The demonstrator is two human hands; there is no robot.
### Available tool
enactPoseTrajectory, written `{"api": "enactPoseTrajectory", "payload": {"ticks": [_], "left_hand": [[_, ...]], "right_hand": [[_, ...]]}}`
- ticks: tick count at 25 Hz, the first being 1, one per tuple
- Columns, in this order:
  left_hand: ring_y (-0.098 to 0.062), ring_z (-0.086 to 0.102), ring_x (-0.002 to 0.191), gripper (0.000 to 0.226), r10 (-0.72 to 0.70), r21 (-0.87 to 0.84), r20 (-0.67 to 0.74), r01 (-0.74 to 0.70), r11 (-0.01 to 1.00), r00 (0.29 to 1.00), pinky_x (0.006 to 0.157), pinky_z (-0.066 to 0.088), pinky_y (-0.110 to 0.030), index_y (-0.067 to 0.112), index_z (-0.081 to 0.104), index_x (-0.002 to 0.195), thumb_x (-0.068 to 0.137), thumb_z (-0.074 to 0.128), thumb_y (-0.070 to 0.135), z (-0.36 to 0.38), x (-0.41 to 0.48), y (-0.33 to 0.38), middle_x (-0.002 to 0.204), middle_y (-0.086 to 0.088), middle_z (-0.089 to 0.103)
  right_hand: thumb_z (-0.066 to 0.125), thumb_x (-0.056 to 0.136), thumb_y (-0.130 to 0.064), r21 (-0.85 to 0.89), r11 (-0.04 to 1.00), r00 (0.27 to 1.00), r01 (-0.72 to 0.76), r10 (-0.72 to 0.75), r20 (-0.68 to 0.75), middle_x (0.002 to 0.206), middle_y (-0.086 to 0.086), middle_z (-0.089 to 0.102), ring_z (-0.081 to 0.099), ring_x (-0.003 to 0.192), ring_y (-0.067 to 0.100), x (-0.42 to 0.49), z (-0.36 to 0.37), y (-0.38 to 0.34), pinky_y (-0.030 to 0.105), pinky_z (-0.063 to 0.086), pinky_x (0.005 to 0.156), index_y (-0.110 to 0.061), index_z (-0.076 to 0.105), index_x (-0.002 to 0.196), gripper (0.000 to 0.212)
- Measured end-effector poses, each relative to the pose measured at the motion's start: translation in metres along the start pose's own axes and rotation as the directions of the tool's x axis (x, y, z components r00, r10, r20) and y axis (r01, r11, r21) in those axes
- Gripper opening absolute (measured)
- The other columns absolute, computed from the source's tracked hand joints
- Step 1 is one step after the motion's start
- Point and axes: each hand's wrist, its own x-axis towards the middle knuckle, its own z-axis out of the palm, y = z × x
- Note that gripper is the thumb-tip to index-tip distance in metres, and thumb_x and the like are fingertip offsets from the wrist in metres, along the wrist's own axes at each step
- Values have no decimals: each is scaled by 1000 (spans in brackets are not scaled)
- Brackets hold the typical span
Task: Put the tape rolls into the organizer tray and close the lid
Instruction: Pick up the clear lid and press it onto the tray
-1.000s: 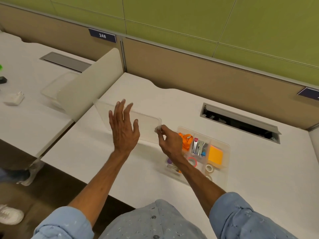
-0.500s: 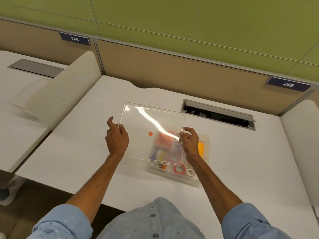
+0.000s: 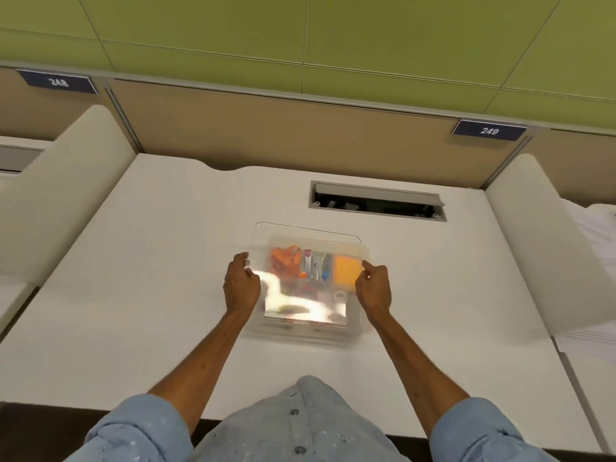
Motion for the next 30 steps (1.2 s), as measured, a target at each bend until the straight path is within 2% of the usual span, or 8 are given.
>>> {"api": "enactPoseTrajectory", "payload": {"ticks": [4,6,11,18,23,27,30], "left_hand": [[-36,55,143,61,-35,25,79,33,999,996,121,43,-47,8,49,154,97,44,-13,15,-10,3,156,-14,58],[-38,53,145,64,-41,45,114,36,998,993,124,43,-48,8,46,156,95,45,-13,20,-12,3,158,-16,56],[-37,50,148,66,-75,75,142,65,995,987,124,41,-48,8,43,159,95,46,-10,24,-16,0,161,-15,53],[-41,54,143,59,-53,92,164,38,995,985,121,45,-54,6,45,157,100,48,-8,27,-13,-6,157,-18,56],[-41,48,149,59,-63,84,177,49,995,982,125,39,-53,2,38,160,102,49,-7,28,-15,-7,161,-20,50],[-42,43,152,62,-82,72,190,70,995,978,127,35,-53,2,33,162,103,50,-6,27,-16,-8,163,-22,46],[-42,45,150,59,-66,72,185,53,996,980,125,37,-53,1,37,160,103,51,-5,27,-16,-7,160,-23,49]], "right_hand": [[47,110,-8,-82,996,999,-22,19,-36,154,7,56,68,123,32,-1,-5,8,39,55,96,-6,51,153,43],[49,109,-8,-160,987,1000,2,-4,-13,149,12,53,66,126,33,-1,-6,10,41,55,101,-7,48,157,47],[51,106,-2,-199,980,999,7,-16,-47,144,14,52,62,129,33,-3,-3,11,48,56,106,-8,52,154,48],[55,99,3,-247,969,999,8,-17,-36,139,17,54,60,128,37,-4,-3,9,47,55,104,-5,58,146,47],[59,102,-5,-154,988,1000,7,-10,-23,131,19,57,67,115,40,-8,-1,9,39,57,91,-2,63,133,31],[60,104,-10,-131,991,999,22,-25,-24,133,19,60,67,120,38,-10,0,8,42,58,96,-5,61,138,34],[56,104,-4,-128,991,998,35,-41,-41,138,19,60,63,127,36,-12,1,10,45,56,103,-7,54,149,45]]}}
